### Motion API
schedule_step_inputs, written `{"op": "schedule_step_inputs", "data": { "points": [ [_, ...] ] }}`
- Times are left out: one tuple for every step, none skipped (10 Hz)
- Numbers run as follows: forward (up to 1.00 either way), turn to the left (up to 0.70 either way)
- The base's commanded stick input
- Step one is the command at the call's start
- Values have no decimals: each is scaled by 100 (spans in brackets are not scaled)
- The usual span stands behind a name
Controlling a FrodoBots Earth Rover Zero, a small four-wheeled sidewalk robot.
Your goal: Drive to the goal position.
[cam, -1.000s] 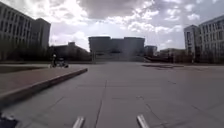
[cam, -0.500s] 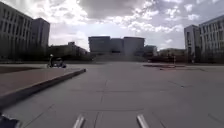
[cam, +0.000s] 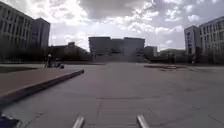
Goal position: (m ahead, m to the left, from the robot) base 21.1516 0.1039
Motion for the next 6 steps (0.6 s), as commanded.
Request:
{"op": "schedule_step_inputs", "data": {
  "points": [
    [68,0],
    [68,0],
    [68,0],
    [68,0],
    [68,0],
    [68,0]
  ]
}}
